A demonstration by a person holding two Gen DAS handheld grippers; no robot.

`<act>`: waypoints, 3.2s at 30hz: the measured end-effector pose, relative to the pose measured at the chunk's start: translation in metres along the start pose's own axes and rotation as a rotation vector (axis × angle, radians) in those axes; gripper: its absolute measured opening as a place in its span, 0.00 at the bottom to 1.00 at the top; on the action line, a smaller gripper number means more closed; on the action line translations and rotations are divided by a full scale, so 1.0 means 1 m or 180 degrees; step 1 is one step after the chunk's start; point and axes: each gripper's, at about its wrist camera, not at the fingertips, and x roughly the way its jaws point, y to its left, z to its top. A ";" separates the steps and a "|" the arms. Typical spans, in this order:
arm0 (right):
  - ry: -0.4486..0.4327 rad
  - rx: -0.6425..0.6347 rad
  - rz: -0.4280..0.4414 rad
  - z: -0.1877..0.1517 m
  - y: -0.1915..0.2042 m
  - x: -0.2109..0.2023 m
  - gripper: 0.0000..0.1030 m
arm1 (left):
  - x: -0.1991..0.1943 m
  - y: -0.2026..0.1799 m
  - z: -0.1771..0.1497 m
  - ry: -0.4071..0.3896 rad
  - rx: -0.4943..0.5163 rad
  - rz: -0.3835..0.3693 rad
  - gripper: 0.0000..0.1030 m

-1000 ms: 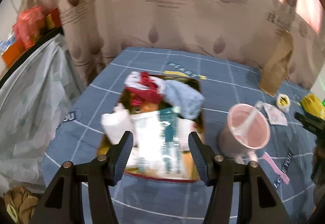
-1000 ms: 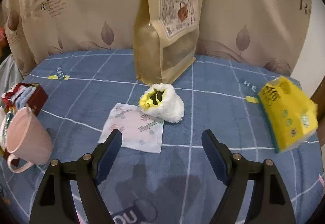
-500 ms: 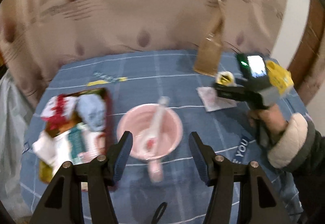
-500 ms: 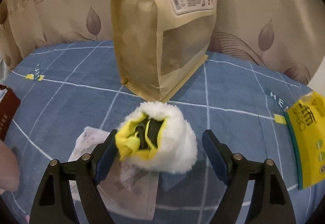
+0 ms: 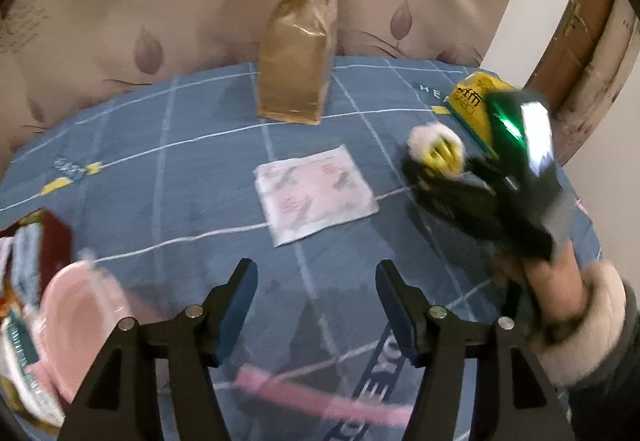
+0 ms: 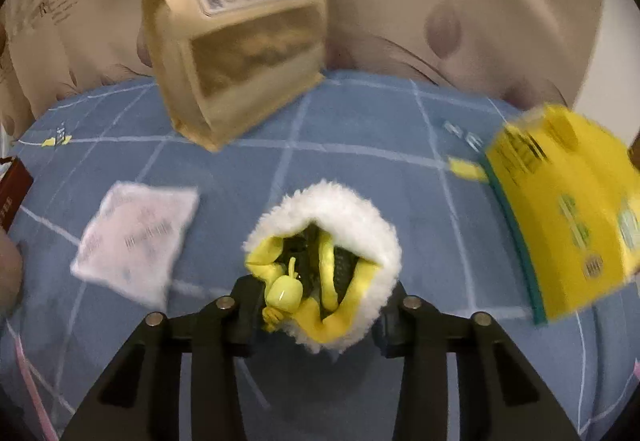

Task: Organize soft objects
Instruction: 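Grasp the white fluffy yellow-lined plush with the right gripper, then grasp the pink-flowered pad packet with the left gripper while the right holds the plush, then carry the pad packet into the gold tin and open the left gripper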

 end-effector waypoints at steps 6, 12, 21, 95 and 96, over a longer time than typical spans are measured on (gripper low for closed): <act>0.0018 0.0127 0.0082 -0.014 -0.010 -0.007 0.36 | 0.045 -0.011 0.026 0.0092 -0.0191 -0.0147 0.69; 0.0029 0.0110 0.0086 -0.012 -0.010 -0.004 0.36 | 0.080 -0.017 0.050 0.0164 -0.0304 -0.0122 0.69; 0.0027 0.0138 0.0158 -0.013 -0.015 -0.005 0.39 | 0.118 -0.020 0.064 0.0188 -0.0323 0.0066 0.69; 0.0043 0.0022 0.0020 -0.016 -0.005 -0.004 0.43 | -0.085 0.053 0.000 -0.0347 -0.0356 0.0391 0.21; 0.0044 0.0022 0.0016 -0.016 -0.005 -0.004 0.43 | -0.087 0.057 -0.001 -0.0349 -0.0370 0.0414 0.21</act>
